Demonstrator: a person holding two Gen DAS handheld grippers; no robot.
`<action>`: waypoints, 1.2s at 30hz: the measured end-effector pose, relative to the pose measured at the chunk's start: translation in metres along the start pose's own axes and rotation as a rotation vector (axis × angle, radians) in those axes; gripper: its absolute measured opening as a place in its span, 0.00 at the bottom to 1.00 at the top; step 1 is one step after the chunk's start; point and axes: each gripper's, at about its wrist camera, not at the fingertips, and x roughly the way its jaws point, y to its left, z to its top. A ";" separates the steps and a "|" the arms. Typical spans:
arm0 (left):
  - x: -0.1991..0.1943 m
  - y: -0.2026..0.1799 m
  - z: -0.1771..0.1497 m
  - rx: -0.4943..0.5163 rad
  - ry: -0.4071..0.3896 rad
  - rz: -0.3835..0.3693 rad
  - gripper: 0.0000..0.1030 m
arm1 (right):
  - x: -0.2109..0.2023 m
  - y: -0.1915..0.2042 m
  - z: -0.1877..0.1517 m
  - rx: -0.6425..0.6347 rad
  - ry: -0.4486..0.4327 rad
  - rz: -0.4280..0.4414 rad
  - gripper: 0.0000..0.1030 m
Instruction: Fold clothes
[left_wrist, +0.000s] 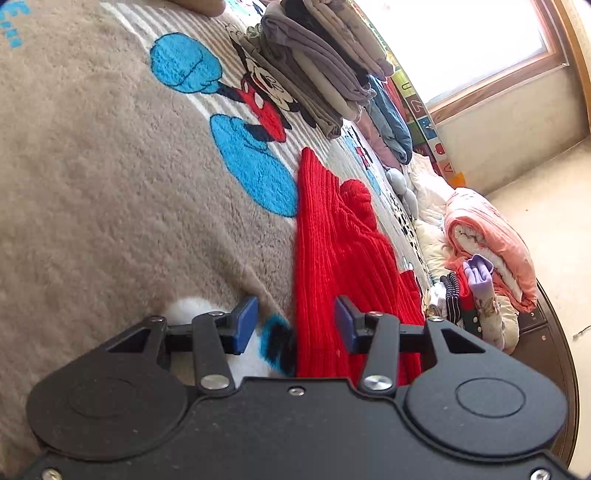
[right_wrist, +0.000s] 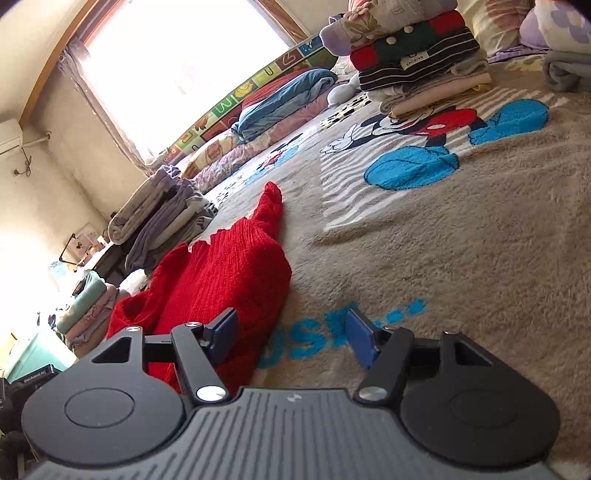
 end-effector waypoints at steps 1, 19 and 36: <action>0.005 -0.001 0.005 0.003 0.002 0.001 0.43 | 0.003 -0.004 0.002 0.019 -0.012 0.012 0.64; 0.092 -0.008 0.081 -0.004 0.038 -0.087 0.46 | 0.023 -0.022 0.011 0.074 -0.066 0.136 0.74; 0.084 -0.019 0.099 0.121 -0.094 -0.045 0.06 | 0.021 -0.026 0.007 0.065 -0.080 0.186 0.78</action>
